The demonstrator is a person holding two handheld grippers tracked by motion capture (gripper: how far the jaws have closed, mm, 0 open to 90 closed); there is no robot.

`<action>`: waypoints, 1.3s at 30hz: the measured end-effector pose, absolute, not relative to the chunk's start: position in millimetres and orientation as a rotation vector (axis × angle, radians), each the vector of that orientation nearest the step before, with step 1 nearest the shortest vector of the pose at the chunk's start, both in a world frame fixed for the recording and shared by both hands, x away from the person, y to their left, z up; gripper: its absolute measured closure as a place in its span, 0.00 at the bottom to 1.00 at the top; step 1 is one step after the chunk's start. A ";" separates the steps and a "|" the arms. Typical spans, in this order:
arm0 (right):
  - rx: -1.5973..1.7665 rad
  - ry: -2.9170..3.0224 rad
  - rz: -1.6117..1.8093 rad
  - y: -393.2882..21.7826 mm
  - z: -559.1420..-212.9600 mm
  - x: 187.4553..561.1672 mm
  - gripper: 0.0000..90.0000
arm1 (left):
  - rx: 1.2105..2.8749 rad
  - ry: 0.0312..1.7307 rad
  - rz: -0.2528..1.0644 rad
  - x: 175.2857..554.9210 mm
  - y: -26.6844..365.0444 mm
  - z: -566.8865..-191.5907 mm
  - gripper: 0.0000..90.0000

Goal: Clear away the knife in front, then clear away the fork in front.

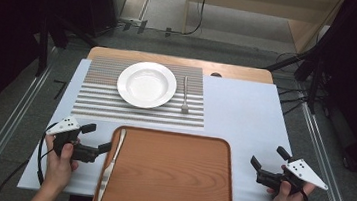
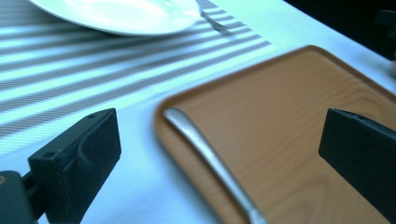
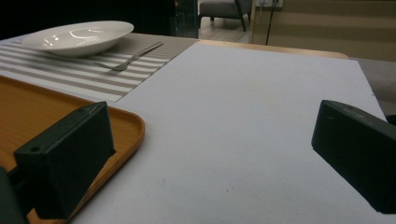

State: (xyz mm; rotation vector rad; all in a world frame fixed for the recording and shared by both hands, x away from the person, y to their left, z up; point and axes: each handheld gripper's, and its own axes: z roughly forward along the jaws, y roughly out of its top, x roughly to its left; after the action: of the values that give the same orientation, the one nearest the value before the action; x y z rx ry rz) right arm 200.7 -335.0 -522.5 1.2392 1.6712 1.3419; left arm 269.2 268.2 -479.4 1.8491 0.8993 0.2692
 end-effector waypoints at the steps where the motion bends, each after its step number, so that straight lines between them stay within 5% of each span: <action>1: 1.239 1.674 1.346 -335.3 -522.4 200.8 0.00 | 1.849 0.899 0.269 269.2 268.2 -479.4 0.00; 16: 1.213 1.775 1.384 -327.4 -506.3 204.7 0.00 | 1.783 0.933 0.538 269.8 308.1 -489.6 0.00; 39: 1.181 1.859 1.319 -277.9 -459.2 238.0 0.00 | 1.701 0.942 0.533 266.1 316.0 -497.6 0.07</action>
State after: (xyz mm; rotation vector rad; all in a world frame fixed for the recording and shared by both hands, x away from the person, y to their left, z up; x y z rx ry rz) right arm 238.0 -277.9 -459.2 1.1806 1.8592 1.3190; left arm 266.1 316.0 -497.6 1.7015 0.9421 0.5330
